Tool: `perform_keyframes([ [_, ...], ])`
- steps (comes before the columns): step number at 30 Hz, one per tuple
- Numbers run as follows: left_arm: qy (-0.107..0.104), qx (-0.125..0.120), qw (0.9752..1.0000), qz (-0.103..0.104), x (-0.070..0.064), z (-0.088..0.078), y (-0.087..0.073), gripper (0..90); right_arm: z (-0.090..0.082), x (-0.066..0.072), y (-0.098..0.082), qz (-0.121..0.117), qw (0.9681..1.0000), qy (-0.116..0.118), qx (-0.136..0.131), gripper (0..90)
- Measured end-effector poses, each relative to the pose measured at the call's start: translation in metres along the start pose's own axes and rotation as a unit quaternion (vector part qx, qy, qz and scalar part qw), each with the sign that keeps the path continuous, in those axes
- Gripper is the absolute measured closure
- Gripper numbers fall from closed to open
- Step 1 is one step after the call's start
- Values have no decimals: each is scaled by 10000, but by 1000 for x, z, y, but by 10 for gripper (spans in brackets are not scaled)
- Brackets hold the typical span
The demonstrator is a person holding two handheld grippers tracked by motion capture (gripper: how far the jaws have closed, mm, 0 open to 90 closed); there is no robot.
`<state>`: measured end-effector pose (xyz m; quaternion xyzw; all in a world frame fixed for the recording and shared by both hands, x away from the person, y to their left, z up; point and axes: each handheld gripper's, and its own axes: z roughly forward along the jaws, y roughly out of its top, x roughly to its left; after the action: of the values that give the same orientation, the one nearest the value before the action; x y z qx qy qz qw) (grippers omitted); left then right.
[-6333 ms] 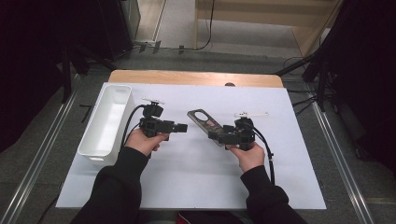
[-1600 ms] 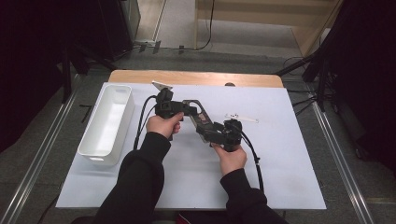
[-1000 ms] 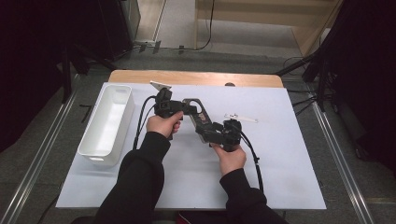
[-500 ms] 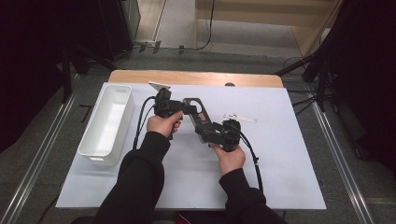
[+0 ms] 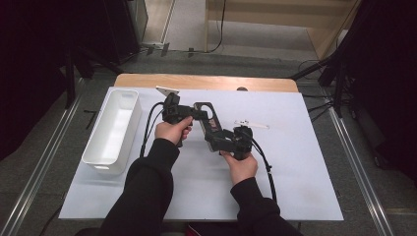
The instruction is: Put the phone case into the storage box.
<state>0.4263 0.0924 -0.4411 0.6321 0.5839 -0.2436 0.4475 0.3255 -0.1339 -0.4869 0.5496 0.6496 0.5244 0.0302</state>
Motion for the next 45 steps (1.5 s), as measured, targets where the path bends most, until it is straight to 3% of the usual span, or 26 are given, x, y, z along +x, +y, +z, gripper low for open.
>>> perform_keyframes([
  [23,-90,-6,10000,24,-1,-1,0,798,2,-1,2,-19,9999,92,111,105],
  [45,-197,-20,9996,204,-7,-4,0,799,-3,3,7,-237,9997,5,85,104],
])
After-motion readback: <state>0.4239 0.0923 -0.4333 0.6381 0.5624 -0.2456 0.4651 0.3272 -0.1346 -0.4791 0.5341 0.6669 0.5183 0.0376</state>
